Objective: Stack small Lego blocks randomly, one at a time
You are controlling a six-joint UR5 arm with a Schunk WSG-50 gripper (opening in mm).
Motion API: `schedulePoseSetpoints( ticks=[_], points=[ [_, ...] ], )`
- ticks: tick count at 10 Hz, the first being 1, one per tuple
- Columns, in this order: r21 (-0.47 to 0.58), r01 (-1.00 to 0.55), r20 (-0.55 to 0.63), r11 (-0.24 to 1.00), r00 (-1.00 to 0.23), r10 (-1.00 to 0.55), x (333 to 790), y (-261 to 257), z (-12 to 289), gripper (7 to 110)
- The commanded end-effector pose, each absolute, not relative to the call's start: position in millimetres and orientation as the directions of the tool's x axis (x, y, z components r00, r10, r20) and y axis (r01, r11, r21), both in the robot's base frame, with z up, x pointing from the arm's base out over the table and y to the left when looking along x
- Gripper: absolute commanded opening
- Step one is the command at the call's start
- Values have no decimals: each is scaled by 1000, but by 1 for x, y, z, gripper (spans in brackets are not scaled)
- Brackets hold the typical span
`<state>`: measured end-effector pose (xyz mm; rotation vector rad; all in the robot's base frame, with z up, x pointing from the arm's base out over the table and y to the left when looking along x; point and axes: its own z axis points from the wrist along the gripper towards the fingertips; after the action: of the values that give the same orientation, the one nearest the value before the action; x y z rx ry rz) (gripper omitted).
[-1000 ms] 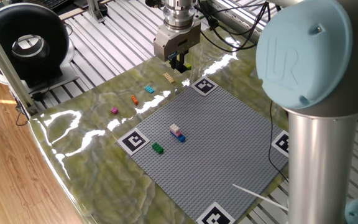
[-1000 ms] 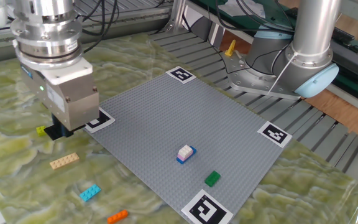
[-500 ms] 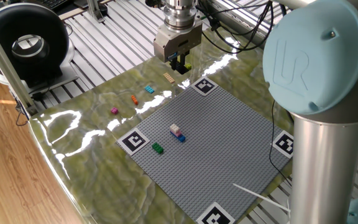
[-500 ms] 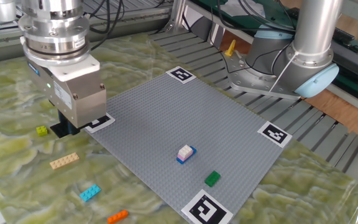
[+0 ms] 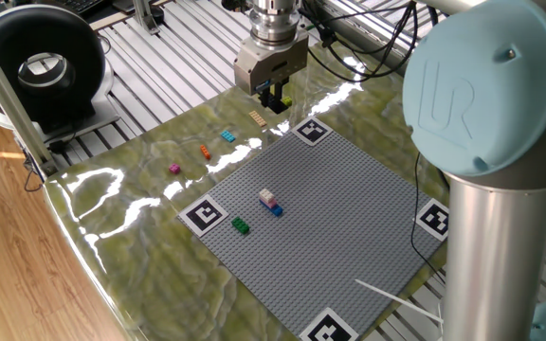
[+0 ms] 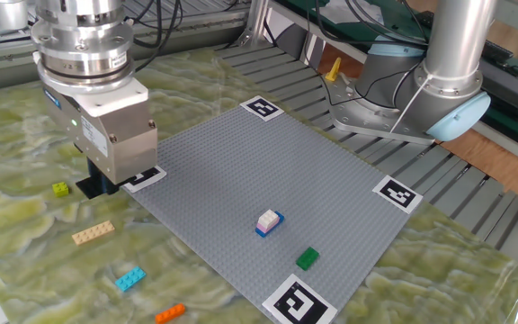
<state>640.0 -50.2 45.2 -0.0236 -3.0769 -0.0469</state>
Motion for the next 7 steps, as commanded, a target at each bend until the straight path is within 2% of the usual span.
schedulePoseSetpoints(
  ticks=[1, 7],
  points=[
    [41, 23, 61, 999, -998, 20, 641, -48, 47, 22],
    [51, 14, 74, 999, -997, 10, 637, -46, 47, 22]
  ],
)
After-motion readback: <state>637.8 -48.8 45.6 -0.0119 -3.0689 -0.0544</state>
